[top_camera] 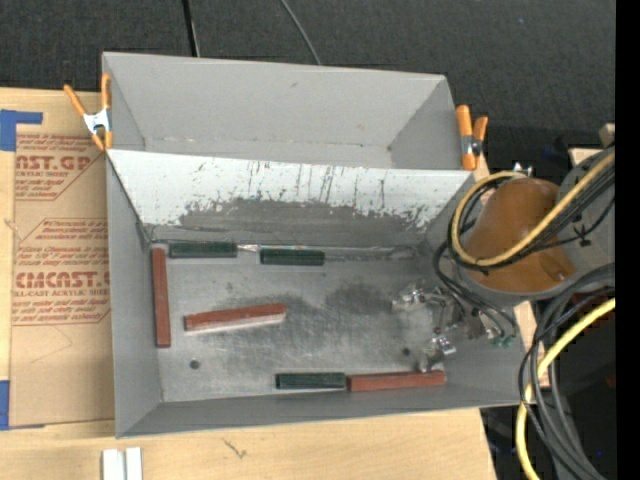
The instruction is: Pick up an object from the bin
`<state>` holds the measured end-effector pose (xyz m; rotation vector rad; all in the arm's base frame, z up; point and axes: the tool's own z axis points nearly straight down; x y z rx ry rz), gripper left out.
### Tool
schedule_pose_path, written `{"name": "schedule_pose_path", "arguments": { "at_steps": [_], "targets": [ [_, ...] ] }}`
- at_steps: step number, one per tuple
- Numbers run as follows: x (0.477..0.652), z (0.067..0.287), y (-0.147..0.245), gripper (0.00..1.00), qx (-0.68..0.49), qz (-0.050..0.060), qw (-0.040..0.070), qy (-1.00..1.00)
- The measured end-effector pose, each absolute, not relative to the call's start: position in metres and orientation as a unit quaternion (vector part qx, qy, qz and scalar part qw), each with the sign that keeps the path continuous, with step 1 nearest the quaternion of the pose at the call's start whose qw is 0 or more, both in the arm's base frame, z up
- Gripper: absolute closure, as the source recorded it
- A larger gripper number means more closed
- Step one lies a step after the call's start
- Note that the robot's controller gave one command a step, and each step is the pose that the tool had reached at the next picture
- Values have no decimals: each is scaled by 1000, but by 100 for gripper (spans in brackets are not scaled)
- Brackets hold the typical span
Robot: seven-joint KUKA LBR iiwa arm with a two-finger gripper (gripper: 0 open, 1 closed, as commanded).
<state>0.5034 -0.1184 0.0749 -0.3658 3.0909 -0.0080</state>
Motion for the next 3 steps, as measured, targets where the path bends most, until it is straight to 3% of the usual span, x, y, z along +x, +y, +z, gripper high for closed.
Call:
{"name": "schedule_pose_path", "arguments": {
  "at_steps": [1, 2, 3],
  "targets": [
    [503, 75, -118, 0, -118, -3, 14, 993],
    [492, 117, -67, 0, -139, 0, 0, 990],
    [494, 144, -31, 0, -104, 1, 3, 995]
  ]
}}
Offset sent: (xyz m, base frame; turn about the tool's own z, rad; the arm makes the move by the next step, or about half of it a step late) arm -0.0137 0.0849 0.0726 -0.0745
